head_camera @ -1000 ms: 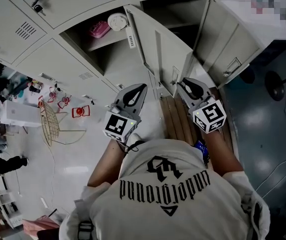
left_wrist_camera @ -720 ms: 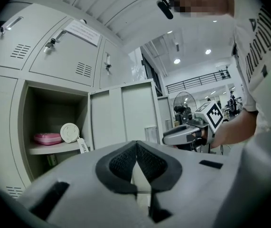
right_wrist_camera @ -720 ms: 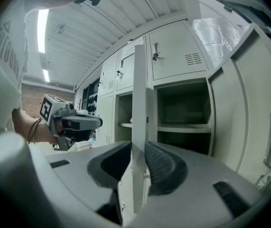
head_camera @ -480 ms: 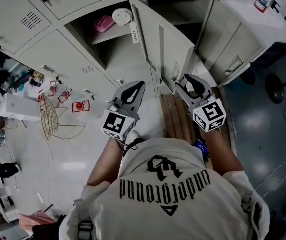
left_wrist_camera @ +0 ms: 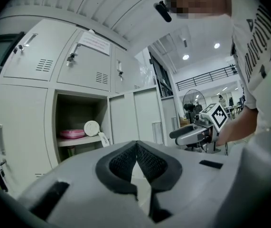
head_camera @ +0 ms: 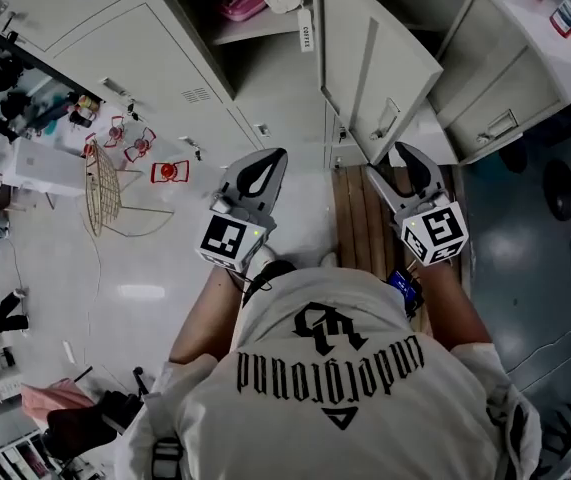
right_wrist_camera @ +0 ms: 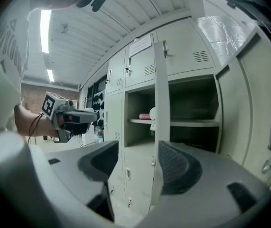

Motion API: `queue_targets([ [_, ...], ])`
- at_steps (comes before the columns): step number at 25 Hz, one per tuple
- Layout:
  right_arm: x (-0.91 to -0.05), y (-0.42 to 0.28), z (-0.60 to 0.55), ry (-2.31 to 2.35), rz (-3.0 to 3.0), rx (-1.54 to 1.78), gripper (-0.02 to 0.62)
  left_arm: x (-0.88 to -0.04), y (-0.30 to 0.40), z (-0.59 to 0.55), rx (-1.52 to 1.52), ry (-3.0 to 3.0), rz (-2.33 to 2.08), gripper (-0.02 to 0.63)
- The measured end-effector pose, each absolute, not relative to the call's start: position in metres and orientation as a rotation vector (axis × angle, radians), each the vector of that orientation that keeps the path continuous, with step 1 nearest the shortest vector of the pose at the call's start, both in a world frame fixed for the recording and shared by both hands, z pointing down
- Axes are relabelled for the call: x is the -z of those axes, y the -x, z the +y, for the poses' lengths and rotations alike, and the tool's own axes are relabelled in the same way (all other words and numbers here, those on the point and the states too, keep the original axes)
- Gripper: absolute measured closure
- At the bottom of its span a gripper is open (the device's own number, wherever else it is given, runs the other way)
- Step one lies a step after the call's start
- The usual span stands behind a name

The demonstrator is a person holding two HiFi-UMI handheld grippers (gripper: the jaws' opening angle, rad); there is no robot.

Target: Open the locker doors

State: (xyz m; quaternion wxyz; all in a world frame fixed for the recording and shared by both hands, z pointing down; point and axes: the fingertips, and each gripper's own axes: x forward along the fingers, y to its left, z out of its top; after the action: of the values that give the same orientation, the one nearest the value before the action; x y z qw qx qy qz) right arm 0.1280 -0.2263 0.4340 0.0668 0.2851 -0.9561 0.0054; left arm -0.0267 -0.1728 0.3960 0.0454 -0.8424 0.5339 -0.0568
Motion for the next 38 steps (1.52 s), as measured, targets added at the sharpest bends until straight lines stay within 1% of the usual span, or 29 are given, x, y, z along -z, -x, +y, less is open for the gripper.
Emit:
queue_targets([
  [5, -0.435, -0.118, -0.209, -0.835, -2.88, 0.021, 0.327, -0.394, 0.047, -0.15, 0.134, 2.549, 1.713, 0.598],
  [12, -0.424, -0.09, -0.166, -0.805, -2.88, 0.048, 0.327, -0.38, 0.078, -0.105, 0.15, 2.524, 1.718, 0.598],
  [22, -0.413, -0.022, -0.072, -0.758, -2.911, 0.091, 0.328, -0.38, 0.145, -0.004, 0.173, 2.515, 1.76, 0.6],
  [29, -0.413, 0.025, 0.015, -0.711, -2.917, 0.095, 0.336, -0.375, 0.184, 0.08, 0.155, 2.517, 1.737, 0.598],
  [34, -0.413, 0.048, 0.072, -0.721, -2.914, 0.094, 0.359, -0.38, 0.207, 0.137, 0.151, 2.54, 1.718, 0.598],
  [38, -0.41, 0.063, 0.114, -0.712, -2.914, 0.128, 0.413, -0.383, 0.22, 0.177, 0.146, 2.561, 1.693, 0.598],
])
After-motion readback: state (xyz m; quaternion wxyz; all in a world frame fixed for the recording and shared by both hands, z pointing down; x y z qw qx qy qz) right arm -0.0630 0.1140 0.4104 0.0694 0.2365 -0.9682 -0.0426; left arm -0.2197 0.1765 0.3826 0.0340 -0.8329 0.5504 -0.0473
